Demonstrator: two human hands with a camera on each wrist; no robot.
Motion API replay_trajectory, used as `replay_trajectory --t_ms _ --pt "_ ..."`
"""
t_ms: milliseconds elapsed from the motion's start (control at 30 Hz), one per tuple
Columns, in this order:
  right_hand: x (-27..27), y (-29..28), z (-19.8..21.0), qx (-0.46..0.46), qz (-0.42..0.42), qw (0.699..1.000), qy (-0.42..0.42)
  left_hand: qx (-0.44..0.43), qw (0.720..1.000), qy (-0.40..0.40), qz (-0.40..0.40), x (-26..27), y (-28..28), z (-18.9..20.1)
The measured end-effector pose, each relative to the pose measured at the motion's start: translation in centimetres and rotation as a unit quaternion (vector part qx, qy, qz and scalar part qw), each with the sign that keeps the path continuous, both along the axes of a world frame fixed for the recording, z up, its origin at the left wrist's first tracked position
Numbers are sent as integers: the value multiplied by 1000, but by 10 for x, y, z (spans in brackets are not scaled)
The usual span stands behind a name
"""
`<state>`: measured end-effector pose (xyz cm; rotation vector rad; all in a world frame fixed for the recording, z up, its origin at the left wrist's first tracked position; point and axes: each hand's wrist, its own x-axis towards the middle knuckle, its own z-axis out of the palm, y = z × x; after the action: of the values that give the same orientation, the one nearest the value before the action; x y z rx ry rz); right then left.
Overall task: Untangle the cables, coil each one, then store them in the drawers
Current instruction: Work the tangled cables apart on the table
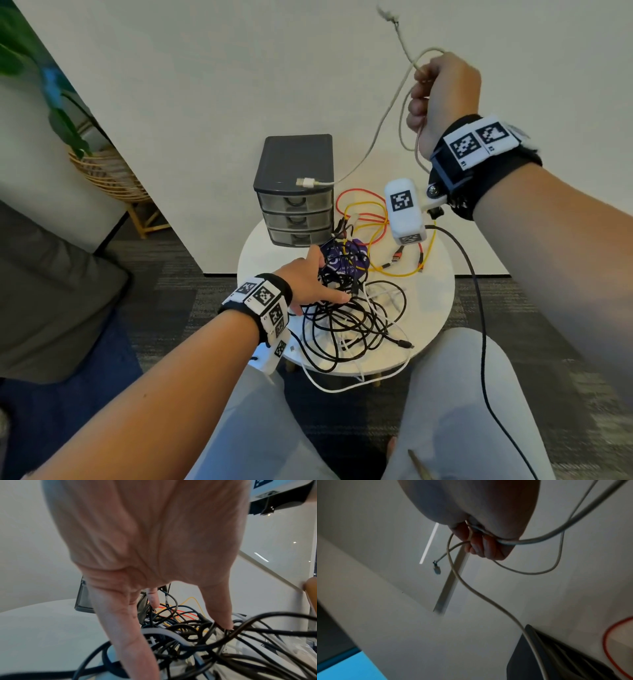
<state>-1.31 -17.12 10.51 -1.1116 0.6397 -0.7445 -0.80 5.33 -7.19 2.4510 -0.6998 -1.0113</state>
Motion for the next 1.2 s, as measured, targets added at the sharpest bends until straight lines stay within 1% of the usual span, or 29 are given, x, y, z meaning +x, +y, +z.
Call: replay_trajectory --t_ms 67,167,200,233,267,300,367,467,533,600,700,733,800,900,1033,1067,1133,1200 --pt "5 -7 -6 31 -24 999 8 2 1000 1 2 -1 0 0" --pt "8 -19 -24 50 -44 996 54 9 1000 -2 1 -1 -1 1" --pt "7 -23 -33 46 -44 995 76 9 1000 -3 0 -1 -1 1" --pt "5 -26 -46 22 -33 993 109 9 1000 -4 0 -1 -1 0" --pt "3 -29 -60 -22 -7 987 157 9 1000 -6 -1 -1 -1 0" --pt "1 -31 -76 -80 35 973 214 9 1000 -7 -2 -1 -1 0" --pt "-7 -30 -108 -176 132 920 323 7 1000 -9 -1 -1 0 -1" --pt "-21 -18 -139 -237 240 842 420 4 1000 -11 -2 0 0 -2" --pt "-29 -7 -147 -278 305 793 449 0 1000 -11 -4 0 1 -4" --pt "-35 1 -151 -307 345 762 453 3 1000 -15 -8 0 1 -5" --pt "-40 3 -154 -389 359 702 477 9 999 -31 -24 1 2 -5" --pt "-40 2 -154 -405 359 691 480 9 999 -37 -29 1 2 -5" --pt "-43 1 -153 -420 364 689 465 10 998 -55 -39 2 2 -5" --pt "-50 -2 -144 -437 364 701 430 5 997 -66 -38 2 2 -3" --pt "-64 0 -129 -472 320 725 386 -1 994 -92 -65 1 4 2" --pt "-69 3 -126 -482 312 727 375 -6 992 -99 -73 1 4 4" --pt "-81 10 -118 -506 330 712 358 -15 991 -105 -86 2 6 6" --pt "-94 20 -114 -508 394 681 350 -25 990 -103 -94 1 9 8"
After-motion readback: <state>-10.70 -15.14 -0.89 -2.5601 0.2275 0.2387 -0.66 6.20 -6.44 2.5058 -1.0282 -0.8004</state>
